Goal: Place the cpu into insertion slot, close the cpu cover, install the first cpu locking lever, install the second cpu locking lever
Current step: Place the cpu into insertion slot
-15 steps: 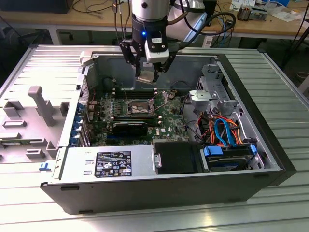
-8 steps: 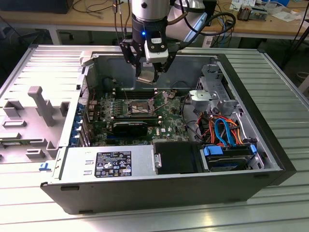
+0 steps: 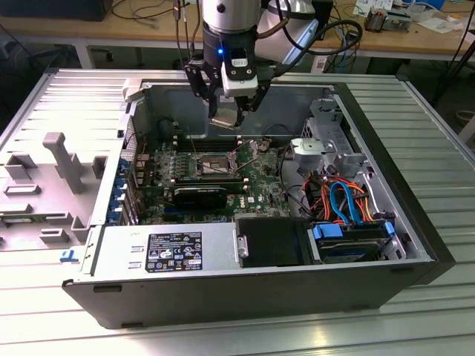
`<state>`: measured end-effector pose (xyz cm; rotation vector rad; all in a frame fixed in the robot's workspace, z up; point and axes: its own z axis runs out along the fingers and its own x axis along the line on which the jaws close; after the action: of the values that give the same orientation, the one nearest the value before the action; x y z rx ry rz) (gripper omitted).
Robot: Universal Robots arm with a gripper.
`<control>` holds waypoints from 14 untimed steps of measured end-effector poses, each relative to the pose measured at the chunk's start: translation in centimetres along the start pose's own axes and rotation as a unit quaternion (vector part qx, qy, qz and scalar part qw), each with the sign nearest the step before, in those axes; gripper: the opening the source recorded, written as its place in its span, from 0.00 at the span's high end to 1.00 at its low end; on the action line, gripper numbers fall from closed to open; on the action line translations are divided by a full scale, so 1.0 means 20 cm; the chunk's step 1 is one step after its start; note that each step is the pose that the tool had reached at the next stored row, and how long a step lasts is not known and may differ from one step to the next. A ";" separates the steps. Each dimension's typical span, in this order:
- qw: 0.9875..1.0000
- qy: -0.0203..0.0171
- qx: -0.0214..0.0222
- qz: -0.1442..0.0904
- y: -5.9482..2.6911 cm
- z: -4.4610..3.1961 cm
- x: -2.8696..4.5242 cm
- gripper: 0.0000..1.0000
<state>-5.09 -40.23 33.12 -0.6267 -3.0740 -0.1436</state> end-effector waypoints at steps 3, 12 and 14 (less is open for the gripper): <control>1.000 0.000 0.000 0.003 0.000 0.000 0.000 0.45; 1.000 -0.001 0.000 0.012 0.000 0.001 0.000 0.45; 1.000 -0.001 0.000 0.014 0.000 0.002 0.000 0.45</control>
<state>-5.09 -40.24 33.08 -0.6700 -3.0661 -0.1437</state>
